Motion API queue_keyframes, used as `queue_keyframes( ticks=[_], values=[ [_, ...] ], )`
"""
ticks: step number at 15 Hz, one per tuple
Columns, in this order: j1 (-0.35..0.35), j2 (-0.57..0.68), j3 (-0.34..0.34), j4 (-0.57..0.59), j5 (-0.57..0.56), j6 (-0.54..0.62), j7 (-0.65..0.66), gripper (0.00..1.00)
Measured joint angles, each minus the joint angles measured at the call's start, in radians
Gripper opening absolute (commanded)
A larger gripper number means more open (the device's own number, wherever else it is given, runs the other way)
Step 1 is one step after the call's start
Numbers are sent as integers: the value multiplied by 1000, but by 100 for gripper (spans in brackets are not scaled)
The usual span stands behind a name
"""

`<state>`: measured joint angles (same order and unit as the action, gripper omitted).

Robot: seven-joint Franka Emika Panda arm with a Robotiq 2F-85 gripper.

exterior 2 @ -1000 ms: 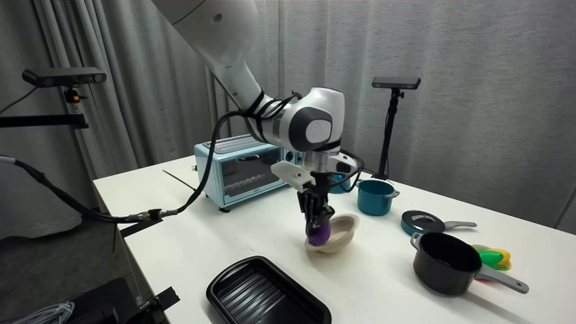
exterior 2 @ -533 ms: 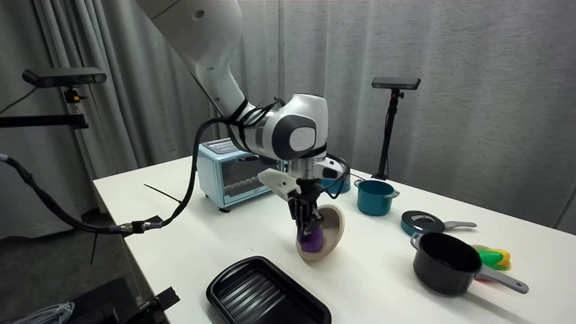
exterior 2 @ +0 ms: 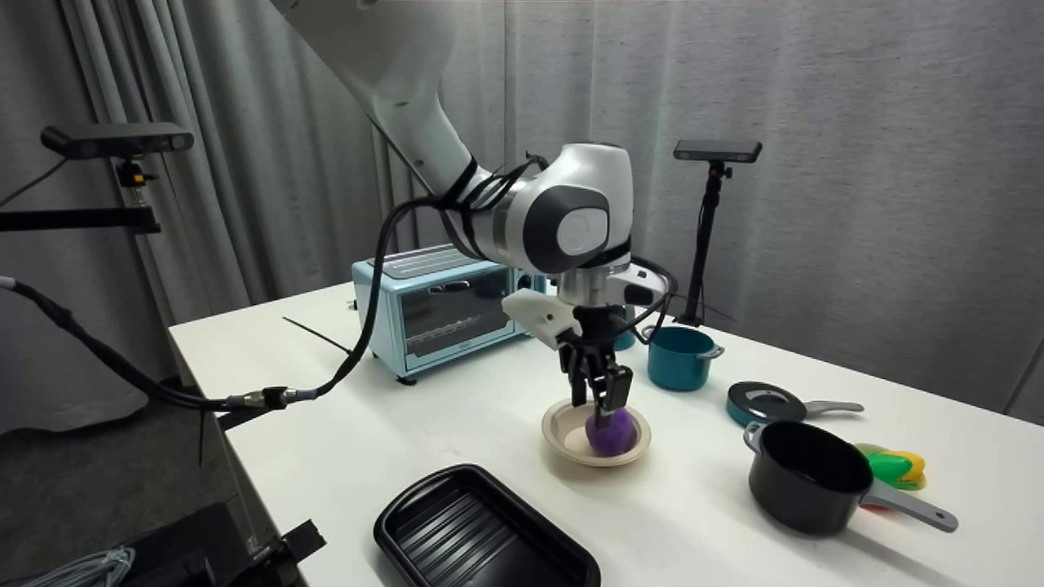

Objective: Pick up the purple plush toy and put it on the plate

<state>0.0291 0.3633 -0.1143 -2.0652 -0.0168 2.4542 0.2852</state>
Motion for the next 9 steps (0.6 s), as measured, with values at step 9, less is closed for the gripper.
queue_keyframes(
  ticks=[9],
  values=[
    [-17, -78, 9, 136, 103, -3, 0, 100]
  ],
)
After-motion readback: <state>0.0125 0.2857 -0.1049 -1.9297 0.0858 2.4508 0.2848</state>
